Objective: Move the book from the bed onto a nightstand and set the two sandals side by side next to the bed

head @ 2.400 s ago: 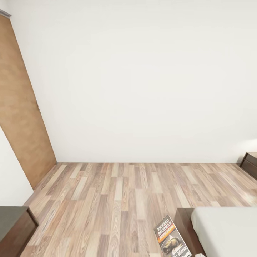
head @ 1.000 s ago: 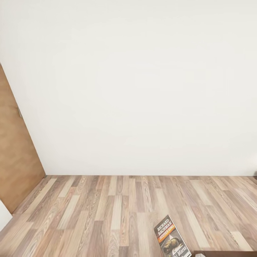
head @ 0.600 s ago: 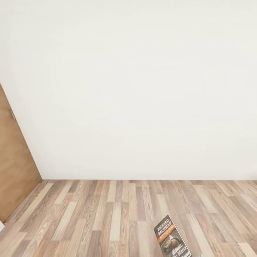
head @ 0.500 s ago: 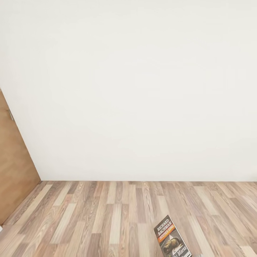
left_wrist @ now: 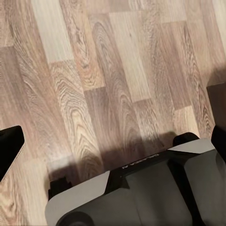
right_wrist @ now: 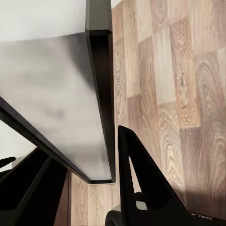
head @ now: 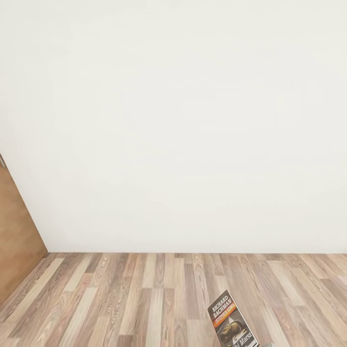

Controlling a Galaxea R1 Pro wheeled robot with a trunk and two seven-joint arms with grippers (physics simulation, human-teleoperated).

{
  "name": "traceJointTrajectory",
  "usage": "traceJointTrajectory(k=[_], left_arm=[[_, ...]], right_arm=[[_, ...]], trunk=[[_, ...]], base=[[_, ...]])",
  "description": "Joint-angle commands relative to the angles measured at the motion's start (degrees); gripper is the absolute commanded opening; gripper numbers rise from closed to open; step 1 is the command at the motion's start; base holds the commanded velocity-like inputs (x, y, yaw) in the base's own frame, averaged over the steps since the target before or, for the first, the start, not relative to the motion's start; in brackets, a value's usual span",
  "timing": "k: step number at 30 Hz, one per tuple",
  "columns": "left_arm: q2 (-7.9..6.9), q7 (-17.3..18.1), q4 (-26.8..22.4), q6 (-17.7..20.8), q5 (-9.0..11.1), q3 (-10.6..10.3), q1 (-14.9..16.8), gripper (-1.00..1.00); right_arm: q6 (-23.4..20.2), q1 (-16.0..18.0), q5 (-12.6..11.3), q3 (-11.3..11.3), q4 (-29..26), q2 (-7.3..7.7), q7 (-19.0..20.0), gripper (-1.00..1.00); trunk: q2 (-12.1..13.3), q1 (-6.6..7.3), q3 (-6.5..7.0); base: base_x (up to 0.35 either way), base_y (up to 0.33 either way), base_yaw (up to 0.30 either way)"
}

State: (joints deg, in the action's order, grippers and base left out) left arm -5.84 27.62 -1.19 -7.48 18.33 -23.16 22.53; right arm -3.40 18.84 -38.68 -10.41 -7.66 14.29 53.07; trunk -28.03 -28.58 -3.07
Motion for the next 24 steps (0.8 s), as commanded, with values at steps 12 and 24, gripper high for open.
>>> traceJointTrajectory(k=[12, 24], left_arm=[[-0.01, 0.16, 0.05, -0.24, 0.44, -0.46, 0.04, 1.0], [-0.02, 0.16, 0.05, -0.25, 0.45, -0.48, 0.06, 1.0]], right_arm=[[-0.38, 0.04, -0.69, -0.23, 0.01, 0.0, 0.1, -1.0], [-0.38, 0.05, -0.69, -0.23, 0.01, 0.0, 0.1, -1.0]], trunk=[[-0.11, -0.06, -0.12], [-0.11, -0.06, -0.12]], base=[[0.328, 0.0, 0.0], [0.328, 0.0, 0.0]])
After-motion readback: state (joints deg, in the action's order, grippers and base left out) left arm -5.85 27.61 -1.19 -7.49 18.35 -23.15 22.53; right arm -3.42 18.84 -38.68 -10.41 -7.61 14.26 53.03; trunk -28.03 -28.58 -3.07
